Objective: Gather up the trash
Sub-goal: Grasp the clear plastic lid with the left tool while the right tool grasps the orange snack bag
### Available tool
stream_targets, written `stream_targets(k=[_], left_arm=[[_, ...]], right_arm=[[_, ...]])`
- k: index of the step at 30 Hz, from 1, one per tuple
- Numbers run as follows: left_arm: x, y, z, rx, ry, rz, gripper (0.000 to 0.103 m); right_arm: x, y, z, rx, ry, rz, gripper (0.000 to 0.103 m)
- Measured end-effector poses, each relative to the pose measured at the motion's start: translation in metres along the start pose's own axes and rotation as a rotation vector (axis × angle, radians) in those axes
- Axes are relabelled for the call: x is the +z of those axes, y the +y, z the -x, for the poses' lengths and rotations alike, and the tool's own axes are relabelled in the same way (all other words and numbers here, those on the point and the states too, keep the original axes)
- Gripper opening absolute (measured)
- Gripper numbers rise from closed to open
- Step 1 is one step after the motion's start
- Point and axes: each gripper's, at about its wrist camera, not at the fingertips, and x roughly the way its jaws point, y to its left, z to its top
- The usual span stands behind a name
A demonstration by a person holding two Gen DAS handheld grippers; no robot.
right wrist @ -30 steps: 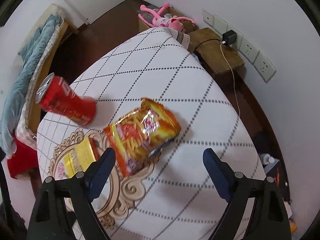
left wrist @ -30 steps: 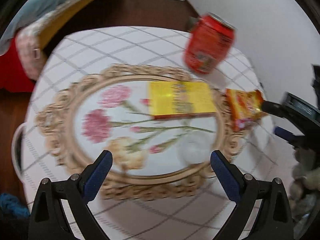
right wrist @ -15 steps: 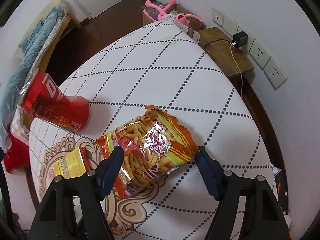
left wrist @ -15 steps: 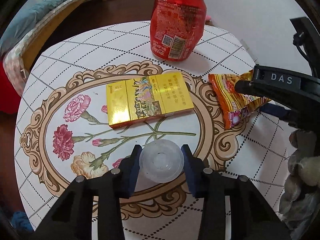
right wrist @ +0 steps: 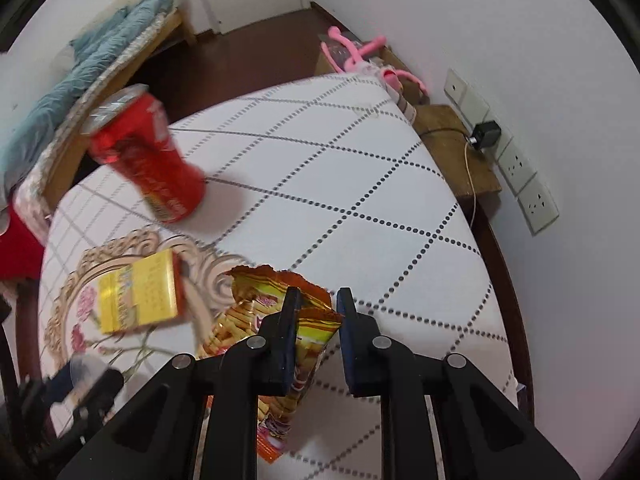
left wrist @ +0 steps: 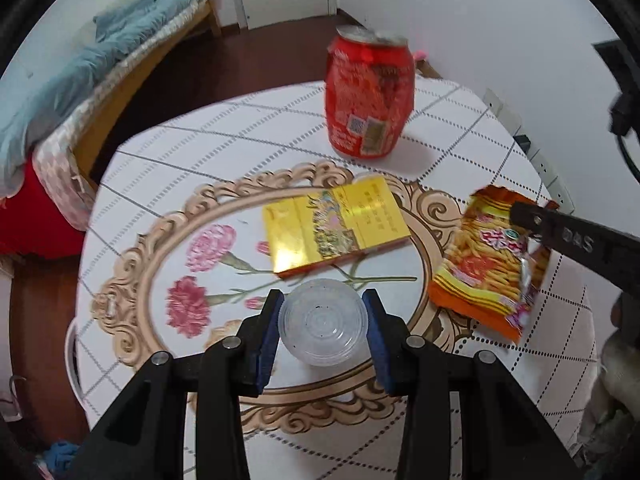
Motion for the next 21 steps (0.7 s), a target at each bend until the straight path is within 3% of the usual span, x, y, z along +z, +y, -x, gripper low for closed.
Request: stream_targets(k=[10,21], left_arm=[[-0.011,0.039,0.054,0.031,-0.084,0.032,0.036],[-0.029,0.132,0.146,0.105,-0.225,0.129,0.036]], right_arm=[[-0.021,0.015,0.073,0.122,-0.07,0.023,0.019],[-0.03,0.096,0.14,0.262,-0.134,0.108,0.019]])
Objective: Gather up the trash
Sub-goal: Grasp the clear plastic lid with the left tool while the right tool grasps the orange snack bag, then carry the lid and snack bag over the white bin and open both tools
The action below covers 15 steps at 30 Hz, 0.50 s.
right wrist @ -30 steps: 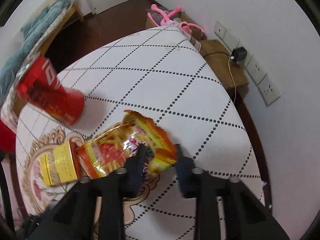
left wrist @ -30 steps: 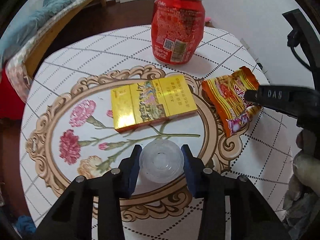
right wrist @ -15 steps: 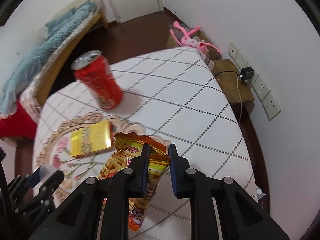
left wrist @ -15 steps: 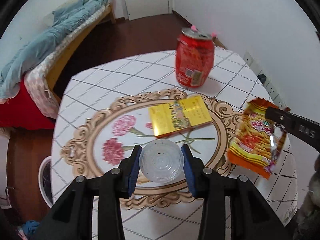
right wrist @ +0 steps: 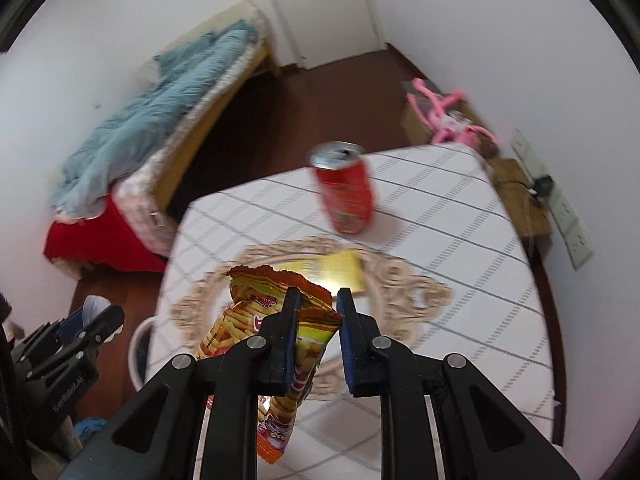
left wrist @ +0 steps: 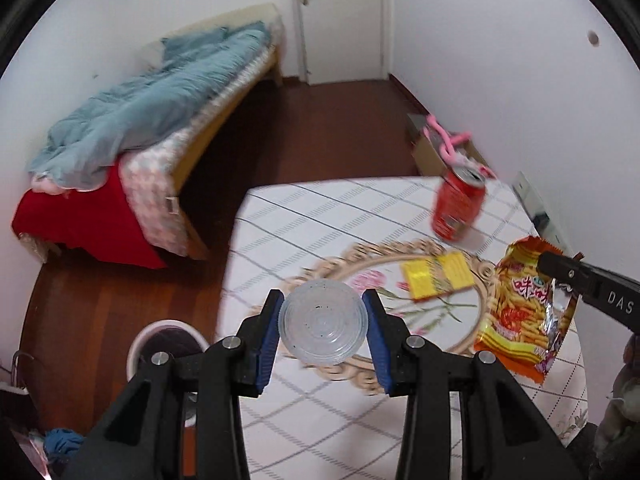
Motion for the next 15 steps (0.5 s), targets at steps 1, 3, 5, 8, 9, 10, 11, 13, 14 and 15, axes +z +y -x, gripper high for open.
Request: stream_targets(k=[1,3,5,8,9,10,11,13,14,15], left_arm=[[0.0,0.009,0.005,0.009,-0.008,0.008,0.036],[0.001,0.035,0.02,0.033,-0.029,0.031,0.036],[0.0,0.055,0.029,0.054,-0.043,0.045,0.036],[-0.005,0.09,0.04,0.096,-0.055,0.069,0.036],[-0.008,0.103,0.043,0.116,-0.056,0.078,0.036],[-0.011,0.114,0.044,0.13,-0.055,0.086,0.036],[-0.014,0.125,0.044,0.144,-0.051,0.098,0.036],[-0.023,0.152,0.041,0.172,-0.037,0.127,0.036],[-0.028,0.165,0.039,0.185,-0.027,0.143,0.036],[-0.034,0.179,0.034,0.196,-0.011,0.161,0.036]], right_arm=[[0.001,0.013,0.002,0.02,-0.002,0.012,0.019],[0.003,0.044,0.005,0.062,-0.006,0.044,0.019],[0.003,0.075,0.007,0.099,-0.006,0.077,0.019],[0.001,0.121,0.003,0.151,0.002,0.128,0.019],[-0.001,0.135,0.0,0.165,0.008,0.143,0.019],[-0.003,0.152,-0.005,0.183,0.019,0.164,0.019],[-0.007,0.17,-0.011,0.201,0.032,0.181,0.019],[-0.016,0.203,-0.028,0.226,0.065,0.216,0.019],[-0.021,0.215,-0.036,0.232,0.077,0.228,0.019],[-0.026,0.229,-0.046,0.238,0.094,0.241,0.019]])
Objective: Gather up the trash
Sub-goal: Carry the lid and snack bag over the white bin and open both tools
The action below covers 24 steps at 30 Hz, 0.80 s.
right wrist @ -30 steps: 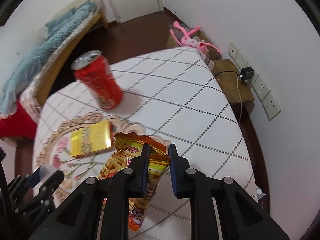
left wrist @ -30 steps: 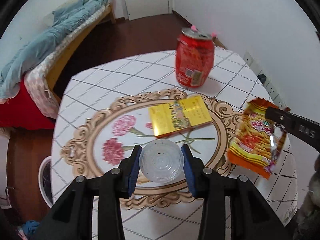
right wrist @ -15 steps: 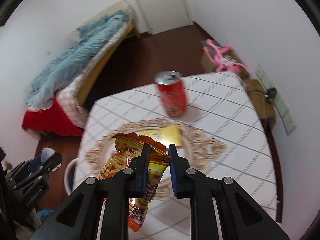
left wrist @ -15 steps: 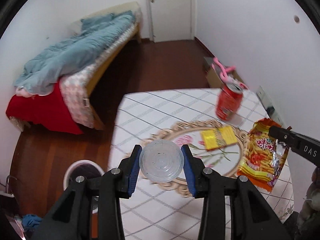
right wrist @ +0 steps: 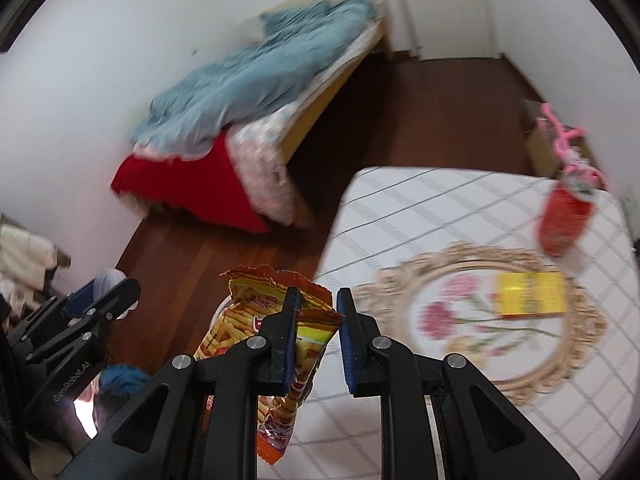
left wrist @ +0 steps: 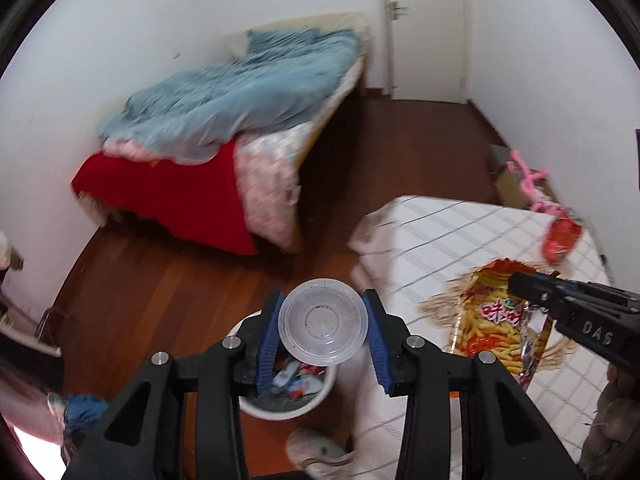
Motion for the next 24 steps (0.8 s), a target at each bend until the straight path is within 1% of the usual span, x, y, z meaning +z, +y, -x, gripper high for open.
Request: stream_targets(k=[2,5,7,8,9,10,12,13,15,16,18,20,21,22,23,24], left_arm=[[-0.008,0.021,-0.017,0.013,0.036,0.029,0.036],[-0.023,0.054,-0.052,0.02,0.113,0.077,0.036],[-0.035,0.077,-0.08,0.009,0.173,0.122,0.036],[-0.04,0.087,-0.095,-0.001,0.203,0.141,0.036],[-0.047,0.1,-0.116,-0.013,0.247,0.175,0.036],[-0.051,0.107,-0.126,-0.02,0.268,0.191,0.036],[-0.061,0.126,-0.159,-0.046,0.331,0.24,0.036],[-0.065,0.132,-0.167,-0.056,0.347,0.255,0.036],[-0.071,0.146,-0.192,-0.099,0.399,0.296,0.036],[-0.073,0.151,-0.202,-0.109,0.422,0.312,0.036],[-0.075,0.159,-0.217,-0.132,0.446,0.353,0.037],[-0.077,0.163,-0.229,-0.138,0.472,0.373,0.038],[-0.08,0.165,-0.235,-0.139,0.485,0.386,0.042],[-0.083,0.169,-0.237,-0.139,0.492,0.396,0.055],[-0.088,0.173,-0.238,-0.135,0.502,0.41,0.064],[-0.092,0.175,-0.239,-0.126,0.507,0.418,0.08]], right_arm=[[-0.002,0.025,-0.033,0.01,0.05,0.025,0.019],[-0.008,0.056,-0.087,0.021,0.135,0.044,0.019],[-0.014,0.076,-0.13,0.018,0.2,0.059,0.019],[-0.016,0.082,-0.144,0.016,0.224,0.064,0.019],[-0.019,0.089,-0.163,0.01,0.252,0.073,0.019],[-0.023,0.099,-0.187,-0.004,0.288,0.088,0.019],[-0.027,0.104,-0.219,-0.024,0.334,0.099,0.019],[-0.03,0.109,-0.24,-0.038,0.369,0.103,0.019],[-0.033,0.113,-0.267,-0.059,0.405,0.108,0.019],[-0.035,0.115,-0.282,-0.071,0.427,0.112,0.019],[-0.038,0.118,-0.309,-0.089,0.464,0.114,0.019],[-0.041,0.12,-0.327,-0.101,0.494,0.122,0.02],[-0.042,0.12,-0.334,-0.108,0.507,0.123,0.02],[-0.045,0.121,-0.343,-0.111,0.524,0.13,0.022],[-0.048,0.123,-0.349,-0.123,0.536,0.145,0.032],[-0.05,0.123,-0.352,-0.128,0.544,0.152,0.041]])
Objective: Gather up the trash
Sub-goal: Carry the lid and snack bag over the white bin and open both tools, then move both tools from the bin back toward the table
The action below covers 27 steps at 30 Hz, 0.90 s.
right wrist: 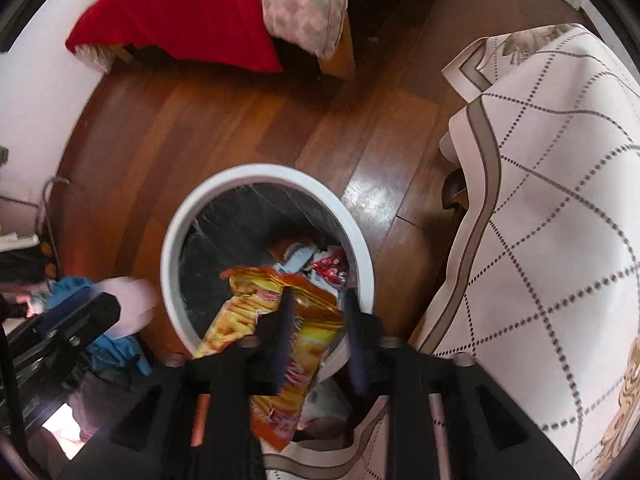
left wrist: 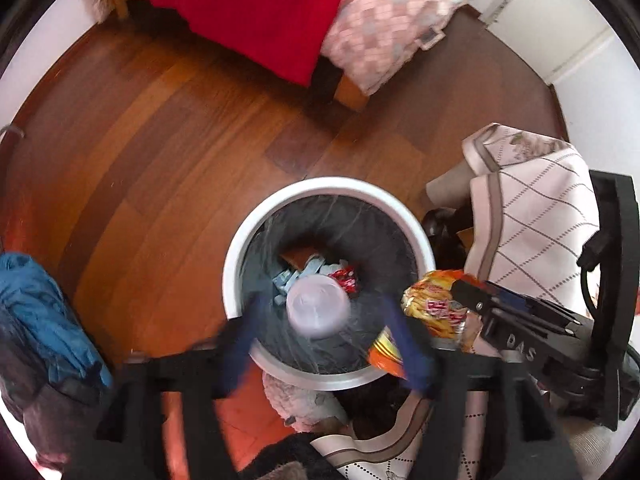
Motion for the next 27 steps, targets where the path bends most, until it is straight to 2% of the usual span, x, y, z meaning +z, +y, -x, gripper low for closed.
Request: stream_targets(k=[1,2,4,5,6,7,8,10,16,27], left_arm=[[-0.002,0.004,0.0,0.005,0.0,0.004,0.087],[-0.003,0.007,0.0,0.013,-0.002,0.008,0.087],[-0.007,0.013,0.003,0.03,-0.002,0.022,0.088],[-0.008,0.016,0.005,0.036,-0.006,0.028,0.089],[-0.01,0.018,0.008,0.052,-0.013,0.032,0.094],[-0.011,0.019,0.009,0.066,-0.019,0.033,0.101],[-0.013,0.019,0.012,0.076,-0.027,0.032,0.101],[-0.018,0.019,0.019,0.105,-0.043,0.026,0.101],[-0.031,0.016,0.036,0.156,-0.073,0.008,0.101],[-0.046,0.008,0.078,0.211,-0.161,-0.022,0.101]], right_arm=[[-0.002,0.001,-0.004,0.004,0.011,0.007,0.059],[-0.004,0.002,-0.005,0.009,0.015,0.009,0.068],[-0.008,0.003,-0.004,0.013,0.022,0.019,0.071],[-0.007,0.004,-0.003,0.014,0.025,0.023,0.077],[-0.009,0.005,-0.001,0.017,0.031,0.03,0.082],[-0.011,0.006,0.001,0.017,0.036,0.035,0.092],[-0.014,0.009,0.004,0.016,0.043,0.041,0.099],[-0.02,0.012,0.009,0.012,0.057,0.056,0.102],[-0.039,0.016,0.026,-0.025,0.066,0.079,0.103],[-0.058,0.019,0.067,-0.017,-0.011,0.071,0.103]])
